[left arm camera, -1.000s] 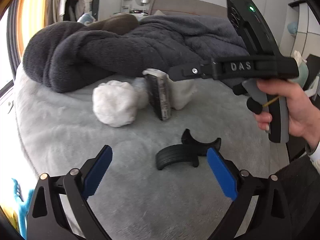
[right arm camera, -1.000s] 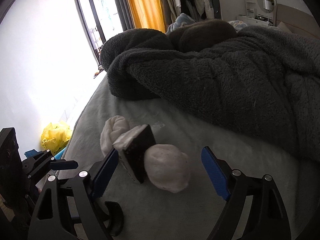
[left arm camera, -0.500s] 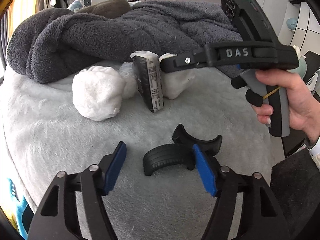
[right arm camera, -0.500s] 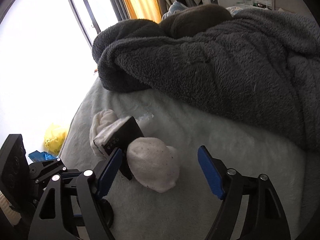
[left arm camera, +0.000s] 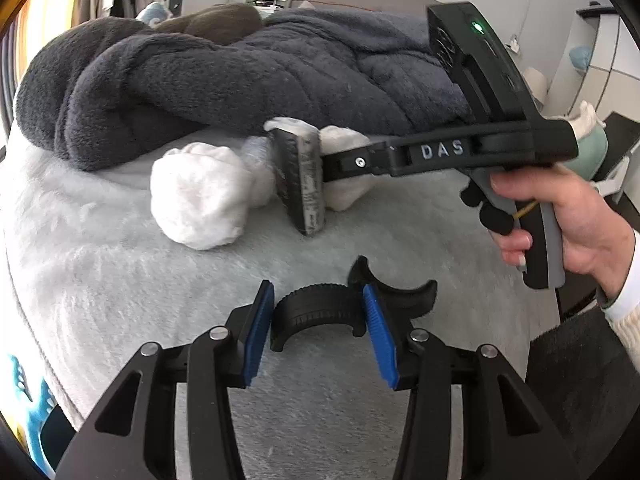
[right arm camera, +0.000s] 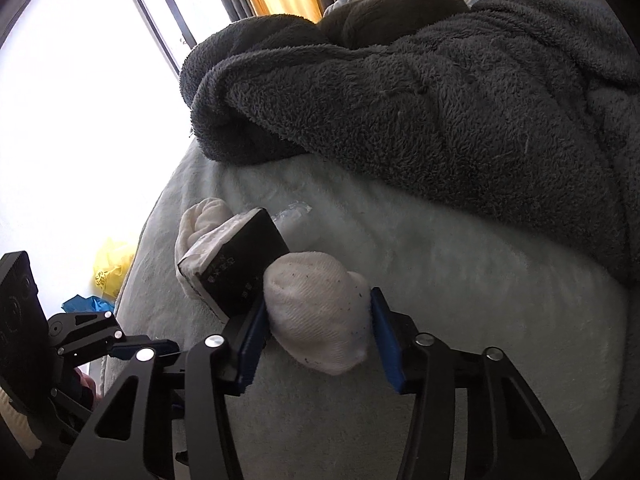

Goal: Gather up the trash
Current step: 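Grasp a white tissue ball with the right tool while the left tool grasps the black clip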

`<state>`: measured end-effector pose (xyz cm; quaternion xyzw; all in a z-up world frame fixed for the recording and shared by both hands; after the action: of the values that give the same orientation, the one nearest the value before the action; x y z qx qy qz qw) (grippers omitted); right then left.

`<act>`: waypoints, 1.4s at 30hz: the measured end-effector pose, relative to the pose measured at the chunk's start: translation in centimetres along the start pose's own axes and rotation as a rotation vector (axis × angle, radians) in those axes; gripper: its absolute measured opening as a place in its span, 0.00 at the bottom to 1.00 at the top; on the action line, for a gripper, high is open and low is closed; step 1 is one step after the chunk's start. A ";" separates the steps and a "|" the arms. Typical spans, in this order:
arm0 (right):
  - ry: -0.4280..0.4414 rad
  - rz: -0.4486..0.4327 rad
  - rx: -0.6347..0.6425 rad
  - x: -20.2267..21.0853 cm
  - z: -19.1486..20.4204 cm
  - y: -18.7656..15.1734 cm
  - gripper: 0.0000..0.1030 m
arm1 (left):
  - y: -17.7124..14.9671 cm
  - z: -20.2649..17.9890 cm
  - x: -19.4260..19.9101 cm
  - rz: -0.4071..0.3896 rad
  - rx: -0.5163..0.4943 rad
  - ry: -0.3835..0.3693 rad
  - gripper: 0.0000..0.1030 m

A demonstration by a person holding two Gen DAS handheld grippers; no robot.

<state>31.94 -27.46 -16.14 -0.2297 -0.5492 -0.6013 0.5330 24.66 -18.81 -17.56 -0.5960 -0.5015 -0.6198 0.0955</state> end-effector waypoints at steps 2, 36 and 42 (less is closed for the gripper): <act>-0.011 0.004 0.007 -0.1 0.3 0.1 0.47 | 0.1 0.4 0.3 -0.010 0.019 0.004 0.47; -0.018 -0.166 -0.027 5.9 4.5 -3.2 0.43 | -3.4 5.9 8.8 -0.166 0.235 0.215 0.47; 0.006 -0.182 0.016 5.7 7.4 -3.3 0.43 | -4.8 8.2 10.4 -0.178 0.285 0.248 0.47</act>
<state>24.88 -23.52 -10.42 -0.1729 -0.5709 -0.6435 0.4797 23.65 -5.47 -13.03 -0.4489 -0.6194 -0.6170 0.1846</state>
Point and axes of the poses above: each gripper's, at about its wrist camera, not at the fingertips, and x roughly against the way its jaws point, z to its left, y to its top, the point moved 9 cm from there along -x, roughly the way its jaws point, and after that the axes turned 12 degrees about z, right-handed, at the moved point
